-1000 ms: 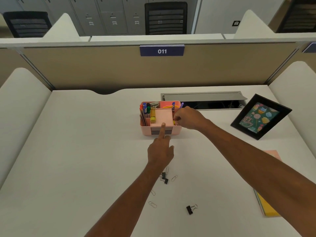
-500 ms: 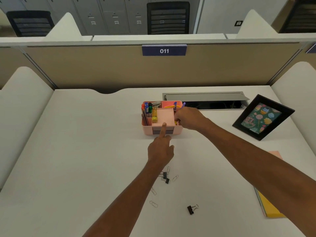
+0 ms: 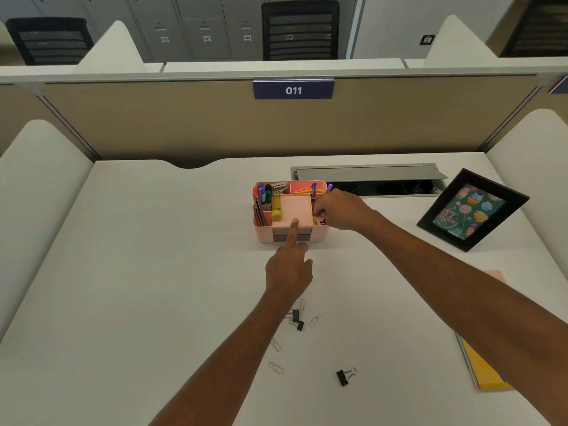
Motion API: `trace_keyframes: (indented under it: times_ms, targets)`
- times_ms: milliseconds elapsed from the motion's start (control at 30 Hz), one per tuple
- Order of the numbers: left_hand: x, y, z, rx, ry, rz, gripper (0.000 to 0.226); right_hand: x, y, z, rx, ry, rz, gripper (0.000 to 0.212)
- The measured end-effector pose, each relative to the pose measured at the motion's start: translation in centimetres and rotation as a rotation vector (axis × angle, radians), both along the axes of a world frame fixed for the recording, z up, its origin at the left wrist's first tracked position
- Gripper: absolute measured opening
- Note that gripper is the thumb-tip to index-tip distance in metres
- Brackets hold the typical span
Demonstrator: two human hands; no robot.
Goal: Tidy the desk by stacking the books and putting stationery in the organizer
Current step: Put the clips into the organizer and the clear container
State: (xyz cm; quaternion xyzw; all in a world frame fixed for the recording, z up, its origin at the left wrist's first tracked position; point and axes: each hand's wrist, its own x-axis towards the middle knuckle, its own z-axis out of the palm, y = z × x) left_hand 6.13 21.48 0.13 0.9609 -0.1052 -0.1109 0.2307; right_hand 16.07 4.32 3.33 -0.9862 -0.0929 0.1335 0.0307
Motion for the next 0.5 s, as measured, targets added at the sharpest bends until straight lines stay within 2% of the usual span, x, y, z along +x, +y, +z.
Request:
trace_keyframes:
  times_ms: [133,300,500]
  targets:
    - [0.2,-0.1,0.2,-0.015,-0.015,0.004,0.03,-0.2,0.1,0.3,-0.002,-0.011,-0.016,0.026]
    - [-0.4,-0.1,0.4,-0.106,-0.095,0.023,0.035,-1.3,0.4,1.4,-0.041,-0.129,-0.07,0.018]
    - [-2.3,1.4,-0.2,-0.206,-0.23,0.121,0.032,-6.4,1.6,2.1,0.331,-0.313,-0.186,0.018]
